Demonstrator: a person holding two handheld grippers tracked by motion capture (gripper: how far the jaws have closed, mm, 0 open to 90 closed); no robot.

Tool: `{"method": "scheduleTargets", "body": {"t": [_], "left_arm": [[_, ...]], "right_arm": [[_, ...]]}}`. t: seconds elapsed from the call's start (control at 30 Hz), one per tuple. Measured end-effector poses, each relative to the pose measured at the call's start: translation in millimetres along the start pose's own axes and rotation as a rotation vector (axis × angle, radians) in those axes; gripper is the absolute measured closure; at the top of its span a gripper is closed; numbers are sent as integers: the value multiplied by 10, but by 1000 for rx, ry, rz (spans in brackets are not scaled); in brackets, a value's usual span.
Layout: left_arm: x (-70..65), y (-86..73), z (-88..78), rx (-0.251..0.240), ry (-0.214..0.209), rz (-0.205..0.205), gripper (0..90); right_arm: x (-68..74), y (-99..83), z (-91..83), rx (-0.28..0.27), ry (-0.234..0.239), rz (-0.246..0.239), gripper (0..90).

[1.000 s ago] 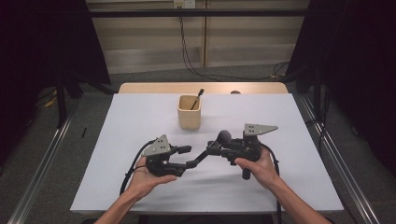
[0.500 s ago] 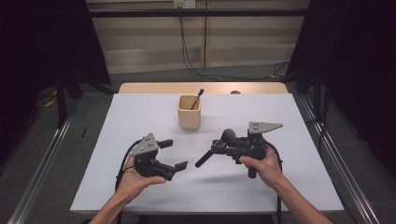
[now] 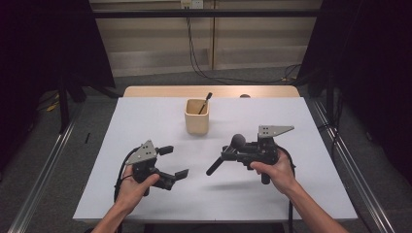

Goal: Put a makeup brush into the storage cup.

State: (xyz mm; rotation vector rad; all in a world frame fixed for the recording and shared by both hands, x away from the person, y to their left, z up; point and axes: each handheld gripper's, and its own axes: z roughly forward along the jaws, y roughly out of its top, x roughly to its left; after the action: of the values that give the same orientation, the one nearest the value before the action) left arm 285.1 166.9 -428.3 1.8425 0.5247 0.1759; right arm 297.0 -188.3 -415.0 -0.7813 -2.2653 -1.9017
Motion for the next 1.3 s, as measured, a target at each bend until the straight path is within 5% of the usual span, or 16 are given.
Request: {"method": "scheduleTargets", "body": {"t": [0.6,1.3], "left_arm": [[-19,13,131,-1,14,31,28],[-138,42,353,36,-54,46,19]], "right_arm": [[-59,224,159,197,-21,-20,717],[40,432,391,419,-45,-80,717]]}}
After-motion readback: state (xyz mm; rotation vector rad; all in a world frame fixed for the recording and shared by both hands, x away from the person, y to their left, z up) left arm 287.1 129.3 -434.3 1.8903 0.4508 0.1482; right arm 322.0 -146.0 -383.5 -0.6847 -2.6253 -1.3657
